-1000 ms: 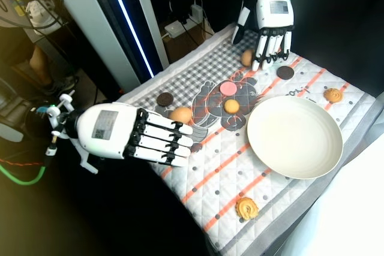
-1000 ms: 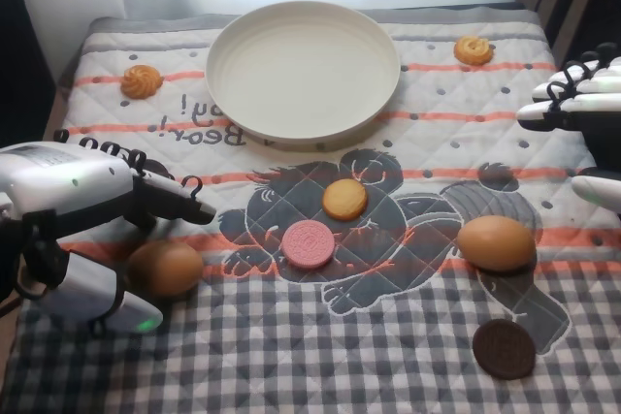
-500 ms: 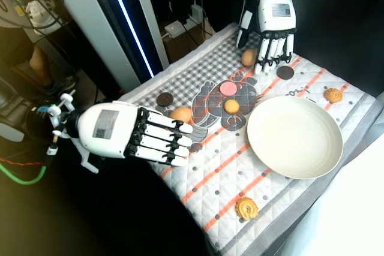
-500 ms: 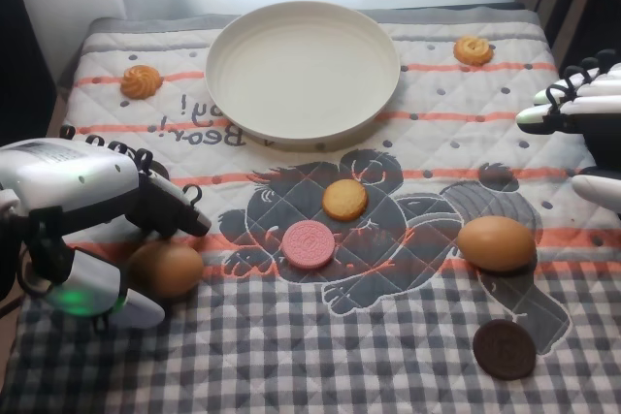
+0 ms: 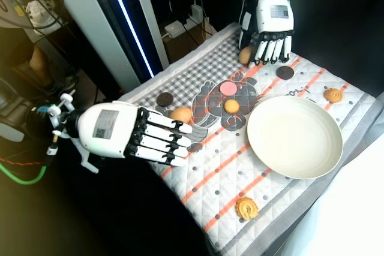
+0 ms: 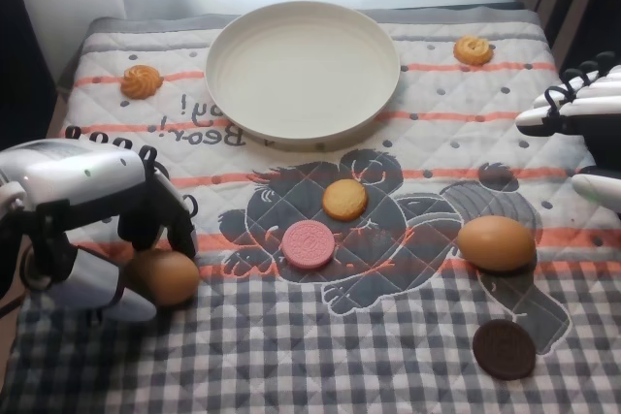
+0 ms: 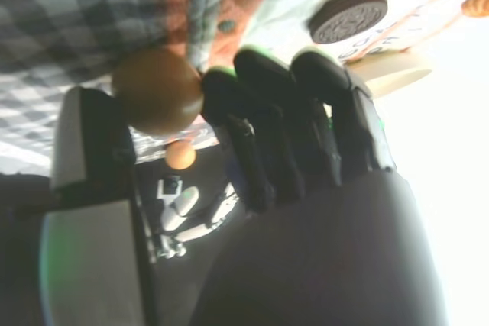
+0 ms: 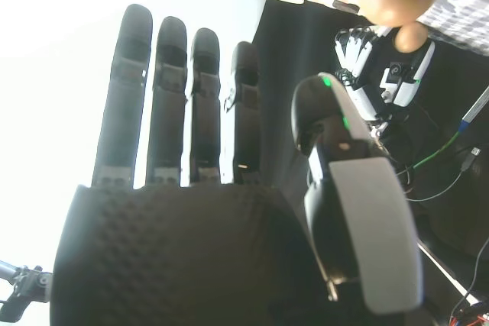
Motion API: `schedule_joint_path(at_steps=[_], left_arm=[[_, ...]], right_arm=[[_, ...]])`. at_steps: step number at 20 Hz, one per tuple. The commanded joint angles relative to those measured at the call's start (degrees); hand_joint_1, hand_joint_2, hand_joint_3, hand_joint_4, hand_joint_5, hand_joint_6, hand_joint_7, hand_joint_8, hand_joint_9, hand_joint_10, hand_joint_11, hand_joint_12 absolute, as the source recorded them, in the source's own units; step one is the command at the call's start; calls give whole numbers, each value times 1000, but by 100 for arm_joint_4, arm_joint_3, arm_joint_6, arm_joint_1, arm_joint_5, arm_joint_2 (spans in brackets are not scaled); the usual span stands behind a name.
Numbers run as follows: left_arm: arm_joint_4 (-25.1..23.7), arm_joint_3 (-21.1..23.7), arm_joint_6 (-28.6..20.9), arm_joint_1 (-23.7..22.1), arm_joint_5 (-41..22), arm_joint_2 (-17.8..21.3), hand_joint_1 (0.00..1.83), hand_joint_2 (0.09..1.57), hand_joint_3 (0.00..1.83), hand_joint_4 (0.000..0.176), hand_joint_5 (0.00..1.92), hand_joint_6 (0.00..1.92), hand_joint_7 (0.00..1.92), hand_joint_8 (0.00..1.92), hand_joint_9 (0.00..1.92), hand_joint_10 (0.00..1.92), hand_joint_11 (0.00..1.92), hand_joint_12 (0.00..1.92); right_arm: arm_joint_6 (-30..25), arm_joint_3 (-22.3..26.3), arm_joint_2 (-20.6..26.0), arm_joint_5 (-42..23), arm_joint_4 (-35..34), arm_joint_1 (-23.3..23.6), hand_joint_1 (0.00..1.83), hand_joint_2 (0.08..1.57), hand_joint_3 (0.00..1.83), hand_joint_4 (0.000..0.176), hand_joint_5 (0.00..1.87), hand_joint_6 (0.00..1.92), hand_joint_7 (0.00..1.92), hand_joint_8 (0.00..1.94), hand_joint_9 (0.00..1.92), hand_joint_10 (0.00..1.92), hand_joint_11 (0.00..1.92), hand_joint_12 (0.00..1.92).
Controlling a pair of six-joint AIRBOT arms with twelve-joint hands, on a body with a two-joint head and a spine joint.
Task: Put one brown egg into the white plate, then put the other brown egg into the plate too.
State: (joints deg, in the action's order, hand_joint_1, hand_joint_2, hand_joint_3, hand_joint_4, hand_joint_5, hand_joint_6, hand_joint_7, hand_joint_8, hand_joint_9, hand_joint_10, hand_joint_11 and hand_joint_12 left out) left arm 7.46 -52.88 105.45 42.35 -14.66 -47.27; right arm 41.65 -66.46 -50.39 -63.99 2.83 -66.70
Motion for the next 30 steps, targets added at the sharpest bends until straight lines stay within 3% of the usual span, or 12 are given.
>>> schedule_joint_path(at_steps=[1, 5, 7, 9, 13, 16, 17, 18, 20, 24, 27, 30], left_arm=[[75, -59, 4, -123, -778, -40, 1152, 1050, 0, 0, 1131, 719, 687, 1455, 477, 1547, 241, 1899], [254, -560, 19, -870, -1044, -408, 1128, 1029, 0, 17, 1189, 617, 742, 1204, 494, 1571, 253, 1817], [480, -996, 207, -1383, -993, -775, 1094, 1050, 1, 80, 1128, 725, 739, 1169, 453, 1629, 193, 1842], [774, -1513, 619, -1872, -782, -1252, 1102, 1071, 2, 22, 1078, 811, 749, 1120, 422, 1551, 116, 1858], [1167, -2642, 658, -2170, -245, -2258, 1028, 1088, 0, 173, 1024, 895, 825, 1008, 512, 1458, 161, 1764], [1351, -3365, 658, -2153, 122, -2874, 1035, 1078, 0, 176, 1040, 869, 766, 1321, 497, 1647, 222, 1905], [1452, -3515, 658, -2097, 162, -2989, 972, 1013, 0, 46, 926, 335, 693, 1449, 459, 1769, 230, 1918], [1546, -3608, 658, -2050, 206, -3065, 939, 1003, 0, 26, 911, 106, 628, 1498, 426, 1794, 222, 1920], [1590, -3704, 658, -1984, 257, -3151, 887, 1000, 0, 32, 768, 4, 532, 1348, 376, 1638, 178, 1919], [1590, -3711, 658, -1961, 309, -3138, 862, 916, 0, 59, 545, 4, 774, 116, 564, 619, 207, 1365], [1776, -3419, 656, -1859, 44, -2911, 850, 880, 0, 75, 452, 3, 689, 0, 651, 148, 150, 1148], [1526, -2409, 341, -1618, -936, -2128, 748, 848, 0, 155, 243, 0, 397, 0, 483, 4, 55, 951]], right_arm=[[-17, -13, -18, -669, -155, 11, 433, 1404, 1, 49, 562, 1, 596, 2, 590, 2, 560, 89], [-17, -16, -20, -669, -155, 11, 451, 1407, 1, 36, 569, 3, 602, 3, 586, 0, 554, 81], [-17, -33, -29, -669, -154, 11, 456, 1409, 2, 24, 572, 3, 603, 2, 584, 0, 550, 77], [-17, -66, -51, -671, -150, 11, 455, 1413, 3, 33, 560, 0, 592, 0, 571, 0, 541, 70], [-17, -155, -133, -672, -89, 15, 461, 1413, 2, 41, 563, 1, 586, 0, 559, 0, 533, 63], [-17, -197, -168, -673, -36, 56, 473, 1413, 1, 43, 573, 5, 588, 1, 559, 1, 538, 62], [-17, -213, -183, -673, -5, 90, 487, 1410, 0, 38, 583, 6, 596, 3, 567, 3, 544, 62], [-17, -230, -198, -673, 20, 121, 492, 1409, 0, 37, 587, 6, 601, 4, 573, 5, 548, 63], [-17, -250, -209, -673, 44, 141, 490, 1408, 0, 46, 586, 4, 601, 3, 574, 5, 555, 65], [-17, -260, -211, -673, 53, 141, 451, 1415, 2, 65, 590, 2, 611, 3, 577, 3, 550, 59], [-17, -260, -211, -683, 54, 143, 396, 1431, 5, 80, 572, 0, 605, 0, 580, 1, 567, 62], [-17, -257, -179, -876, 83, 215, 379, 1401, 0, 56, 573, 3, 602, 4, 601, 9, 583, 67]])
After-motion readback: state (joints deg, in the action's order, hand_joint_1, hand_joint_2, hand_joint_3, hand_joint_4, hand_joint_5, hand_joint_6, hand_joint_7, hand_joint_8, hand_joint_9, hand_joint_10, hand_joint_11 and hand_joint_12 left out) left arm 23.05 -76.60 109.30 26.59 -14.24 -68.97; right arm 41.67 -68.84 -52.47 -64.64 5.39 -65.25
